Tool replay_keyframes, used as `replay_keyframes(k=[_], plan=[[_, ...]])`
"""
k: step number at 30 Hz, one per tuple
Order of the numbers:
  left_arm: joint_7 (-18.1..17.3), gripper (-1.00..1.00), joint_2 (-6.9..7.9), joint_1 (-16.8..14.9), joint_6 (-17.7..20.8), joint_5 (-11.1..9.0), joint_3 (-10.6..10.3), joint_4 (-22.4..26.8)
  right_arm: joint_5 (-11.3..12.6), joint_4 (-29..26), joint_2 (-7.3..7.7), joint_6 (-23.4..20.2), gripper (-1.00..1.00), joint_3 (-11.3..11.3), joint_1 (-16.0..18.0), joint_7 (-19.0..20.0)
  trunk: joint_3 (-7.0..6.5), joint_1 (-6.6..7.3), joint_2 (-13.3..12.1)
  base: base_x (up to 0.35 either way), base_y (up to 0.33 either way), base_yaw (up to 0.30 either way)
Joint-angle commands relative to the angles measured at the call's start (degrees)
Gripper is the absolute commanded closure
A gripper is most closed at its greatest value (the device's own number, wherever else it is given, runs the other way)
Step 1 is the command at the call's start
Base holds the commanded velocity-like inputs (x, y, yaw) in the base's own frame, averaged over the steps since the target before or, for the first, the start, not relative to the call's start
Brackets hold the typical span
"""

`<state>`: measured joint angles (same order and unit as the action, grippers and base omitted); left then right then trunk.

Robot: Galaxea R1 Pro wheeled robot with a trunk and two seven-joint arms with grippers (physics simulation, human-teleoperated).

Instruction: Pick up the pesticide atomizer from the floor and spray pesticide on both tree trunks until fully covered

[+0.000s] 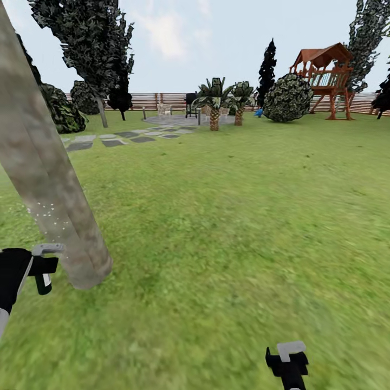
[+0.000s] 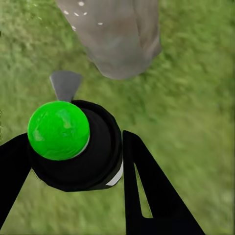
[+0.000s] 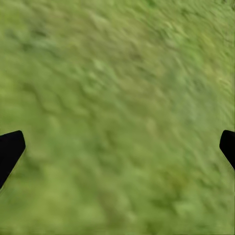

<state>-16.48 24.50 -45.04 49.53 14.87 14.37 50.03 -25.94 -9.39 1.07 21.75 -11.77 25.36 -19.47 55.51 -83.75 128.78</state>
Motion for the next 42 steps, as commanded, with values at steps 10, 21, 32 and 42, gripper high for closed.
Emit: replay_keyframes(k=[10, 21, 32, 42], plan=[[-0.72, 1.0, -2.86, 0.04, -0.42, 0.85, -0.21, -5.07, -0.6, 0.08, -0.01, 0.22, -1.0, -0.45, 0.04, -0.13, 0.05, -0.01, 0.02, 0.02, -0.004, 0.247], [-0.32, 1.0, -4.39, -0.04, -0.48, 1.29, 0.09, -4.5, -0.6, 0.08, -0.01, 0.22, -1.0, -0.45, 0.04, -0.09, 0.05, -0.01, 0.02, 0.064, -0.205, 0.007], [-0.27, 1.0, -4.2, -0.05, -0.74, 1.3, 0.05, -4.5, -0.6, 0.09, -0.1, 0.22, -1.0, -0.45, 0.04, -0.08, 0.05, -0.01, 0.02, 0.13, -0.265, 0.158], [4.51, 1.0, -4.41, -0.05, -0.54, 0.69, 0.22, -4.41, -0.6, 0.08, -0.07, 0.22, -1.0, -0.45, 0.04, -0.12, 0.05, -0.01, 0.02, 0.003, -0.272, 0.184]])
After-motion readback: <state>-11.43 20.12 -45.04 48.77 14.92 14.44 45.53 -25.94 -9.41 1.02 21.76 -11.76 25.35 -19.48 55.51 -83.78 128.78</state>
